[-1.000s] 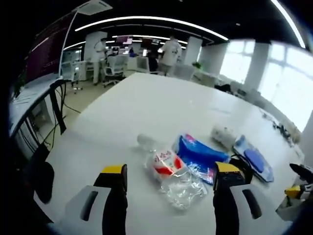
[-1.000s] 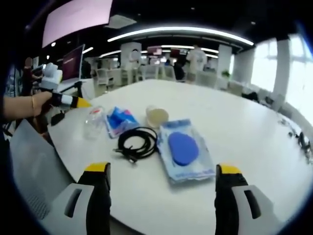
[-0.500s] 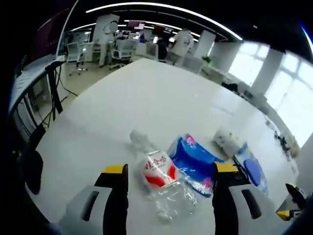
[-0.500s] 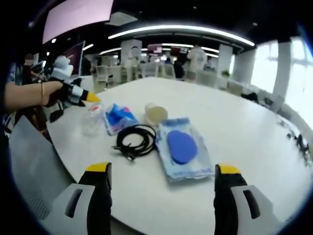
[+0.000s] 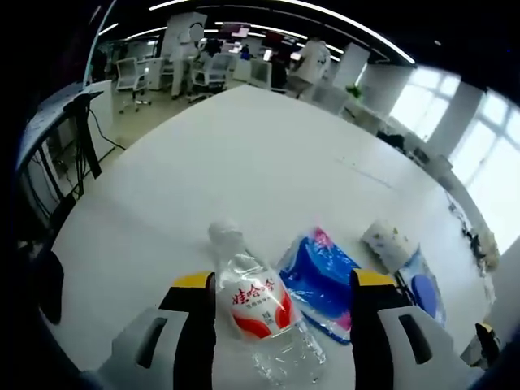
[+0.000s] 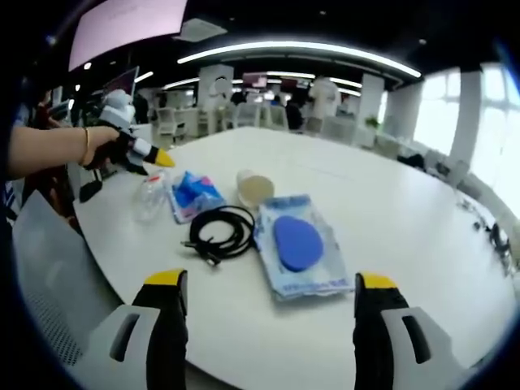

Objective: Arrange the tabletop items into an orderly group along one side of the table until the central work area is clear of visible clutter.

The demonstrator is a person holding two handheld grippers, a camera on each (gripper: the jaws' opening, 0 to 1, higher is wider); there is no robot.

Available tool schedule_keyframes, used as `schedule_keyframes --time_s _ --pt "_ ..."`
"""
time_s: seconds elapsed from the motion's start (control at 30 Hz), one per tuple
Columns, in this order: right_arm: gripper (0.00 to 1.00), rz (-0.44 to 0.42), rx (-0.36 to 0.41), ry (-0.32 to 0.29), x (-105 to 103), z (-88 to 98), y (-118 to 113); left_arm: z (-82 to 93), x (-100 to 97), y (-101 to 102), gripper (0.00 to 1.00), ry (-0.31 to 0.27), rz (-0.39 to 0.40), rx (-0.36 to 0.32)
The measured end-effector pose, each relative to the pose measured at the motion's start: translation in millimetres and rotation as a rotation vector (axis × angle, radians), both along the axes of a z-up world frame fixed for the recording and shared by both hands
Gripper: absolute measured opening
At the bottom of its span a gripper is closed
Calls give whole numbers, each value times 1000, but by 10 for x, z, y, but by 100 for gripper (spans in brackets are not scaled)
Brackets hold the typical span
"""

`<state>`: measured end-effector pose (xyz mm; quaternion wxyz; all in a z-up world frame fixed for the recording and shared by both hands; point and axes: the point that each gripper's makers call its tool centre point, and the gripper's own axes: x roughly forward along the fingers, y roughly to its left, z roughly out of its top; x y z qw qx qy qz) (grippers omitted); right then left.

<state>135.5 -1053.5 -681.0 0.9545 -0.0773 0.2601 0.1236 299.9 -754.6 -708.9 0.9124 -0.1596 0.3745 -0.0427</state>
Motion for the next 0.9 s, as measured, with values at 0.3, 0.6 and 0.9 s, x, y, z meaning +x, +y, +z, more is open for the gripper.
schedule_keyframes --time_s 0.3,0.6,0.9 --pt "81 -6 -5 7 -6 -9 -9 -136 18 38 59 79 56 -11" --pt "80 -14 -11 12 -10 -15 -28 -240 19 66 54 132 72 35" --pt "78 -17 -19 19 -18 -29 -44 -405 23 80 52 210 47 82"
